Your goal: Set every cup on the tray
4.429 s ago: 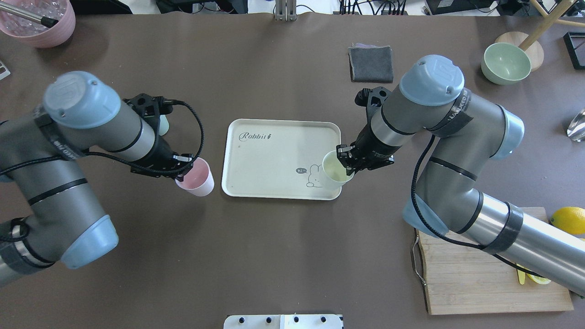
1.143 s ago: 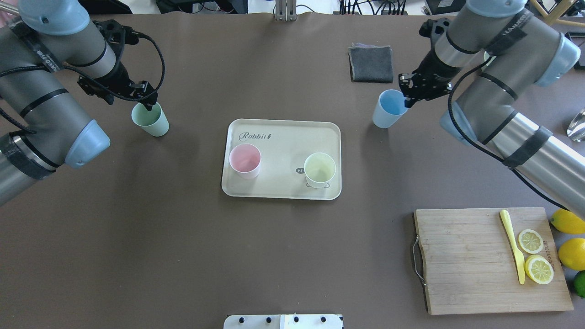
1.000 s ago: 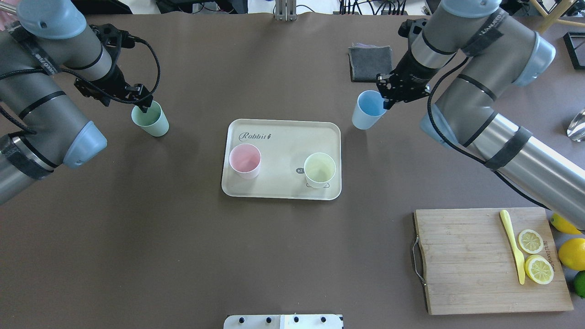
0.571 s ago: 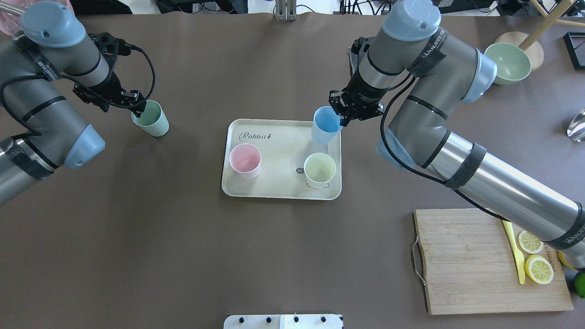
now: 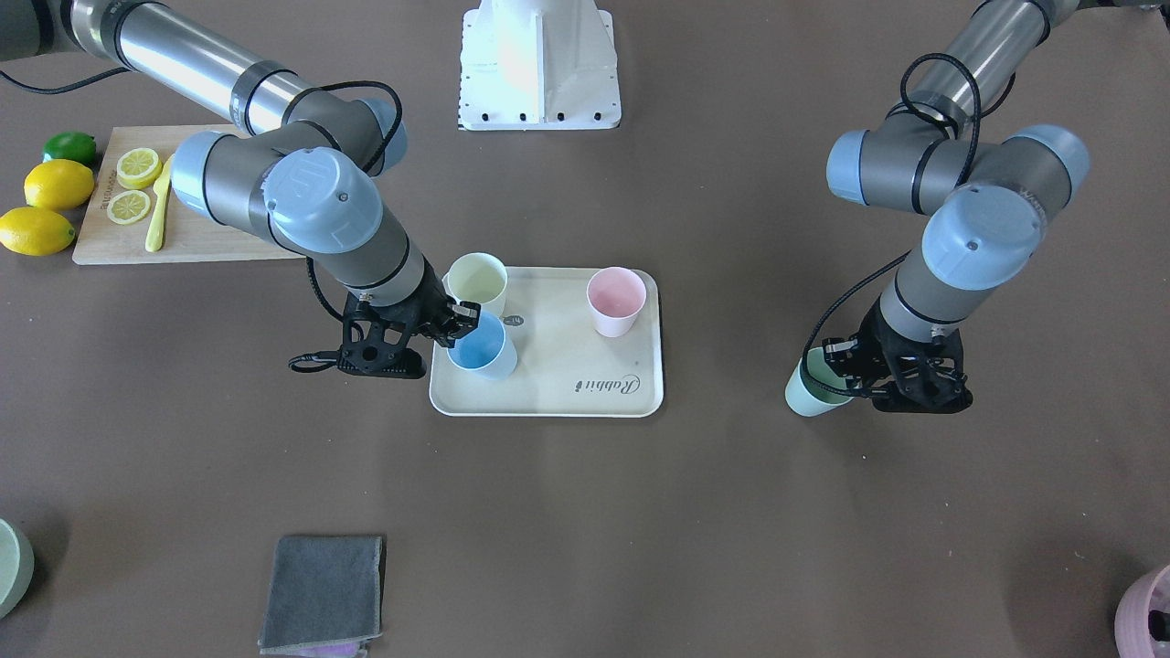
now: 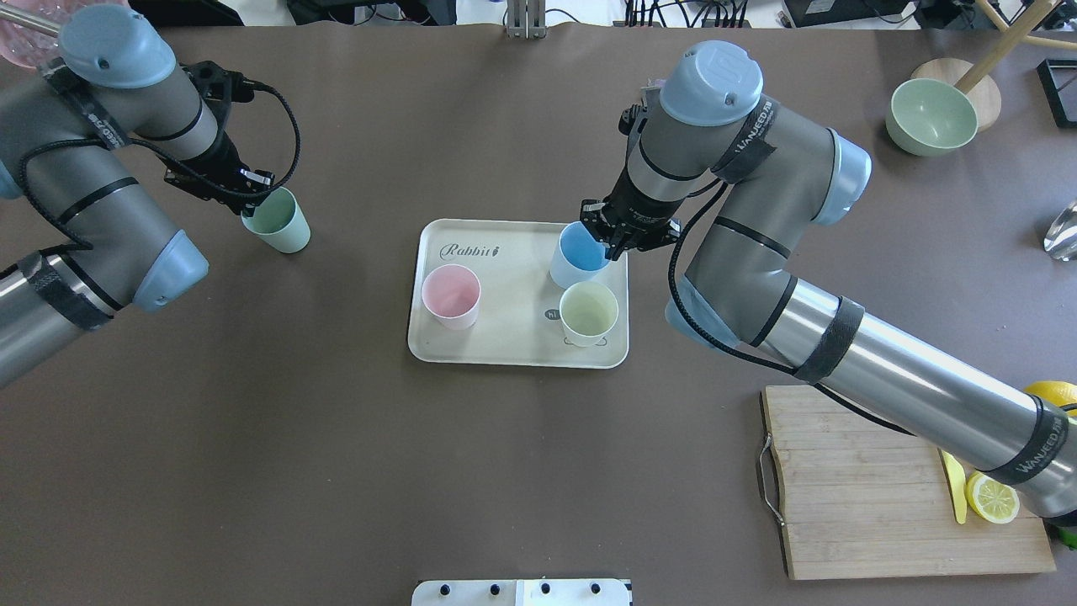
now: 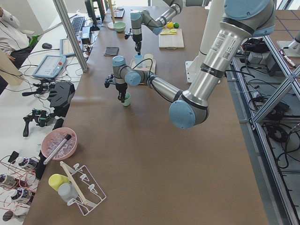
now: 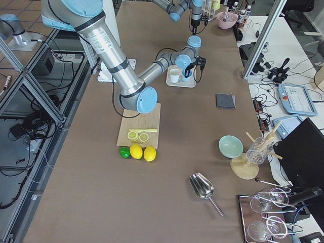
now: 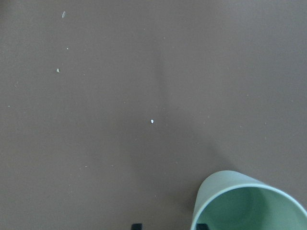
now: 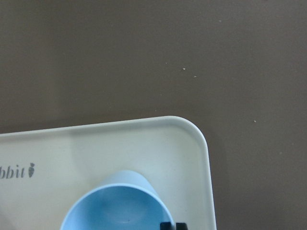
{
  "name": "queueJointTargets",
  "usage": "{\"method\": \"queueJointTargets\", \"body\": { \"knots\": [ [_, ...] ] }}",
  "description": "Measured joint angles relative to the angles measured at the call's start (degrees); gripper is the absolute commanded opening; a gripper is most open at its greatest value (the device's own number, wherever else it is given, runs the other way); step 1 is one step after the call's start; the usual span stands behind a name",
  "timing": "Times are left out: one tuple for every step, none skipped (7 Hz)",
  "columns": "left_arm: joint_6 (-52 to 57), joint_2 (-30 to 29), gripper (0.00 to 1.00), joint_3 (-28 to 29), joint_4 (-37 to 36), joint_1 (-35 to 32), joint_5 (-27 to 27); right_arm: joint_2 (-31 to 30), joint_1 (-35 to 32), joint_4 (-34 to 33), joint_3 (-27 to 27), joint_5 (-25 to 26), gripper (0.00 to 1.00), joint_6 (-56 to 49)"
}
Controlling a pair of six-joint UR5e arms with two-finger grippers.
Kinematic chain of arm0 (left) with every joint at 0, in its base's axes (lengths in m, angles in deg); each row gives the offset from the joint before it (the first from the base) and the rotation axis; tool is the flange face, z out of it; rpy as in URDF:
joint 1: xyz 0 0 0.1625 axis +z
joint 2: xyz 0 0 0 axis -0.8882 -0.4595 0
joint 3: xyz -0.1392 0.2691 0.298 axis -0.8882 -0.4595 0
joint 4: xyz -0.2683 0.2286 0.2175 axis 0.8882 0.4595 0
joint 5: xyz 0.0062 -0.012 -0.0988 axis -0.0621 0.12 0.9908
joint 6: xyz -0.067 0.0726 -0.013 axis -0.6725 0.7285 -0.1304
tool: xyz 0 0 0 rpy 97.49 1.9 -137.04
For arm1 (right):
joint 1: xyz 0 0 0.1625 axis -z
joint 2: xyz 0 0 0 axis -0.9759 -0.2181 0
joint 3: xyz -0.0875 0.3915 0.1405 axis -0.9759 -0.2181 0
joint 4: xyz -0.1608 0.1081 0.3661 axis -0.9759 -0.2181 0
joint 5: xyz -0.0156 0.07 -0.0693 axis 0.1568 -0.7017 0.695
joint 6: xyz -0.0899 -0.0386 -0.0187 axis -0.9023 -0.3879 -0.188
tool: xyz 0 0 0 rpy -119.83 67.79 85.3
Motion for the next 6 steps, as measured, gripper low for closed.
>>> {"method": "queueJointTargets", "body": {
  "knots": [
    [-0.75,-0.59,0.0,-0.25,-0.09,0.17,1.15,-0.15,-0.83,-0.17,1.36,-0.35,1.0,-0.39],
    [-1.63,-1.58,0.0,-0.57,-0.25,-0.09,3.79,-0.71,-3.05,-0.91,3.74,-2.01,1.0,-0.71],
    [-3.85,-3.37,0.0,-1.12,-0.53,0.14,6.09,-2.35,-6.3,-2.32,6.66,-4.66,1.0,-1.99],
    [-7.09,-5.51,0.0,-1.34,-0.48,0.18,7.23,-5.03,-9.12,-3.47,9.16,-6.23,1.0,-5.13],
    [-10.91,-7.78,0.0,-1.18,-0.27,0.69,7.64,-7.57,-10.96,-3.97,10.58,-6.75,1.0,-8.59],
    [-14.97,-10.27,0.0,-0.46,-0.12,2.22,7.56,-9.51,-12.02,-4.15,11.17,-6.73,1.0,-11.15]
  ]
}}
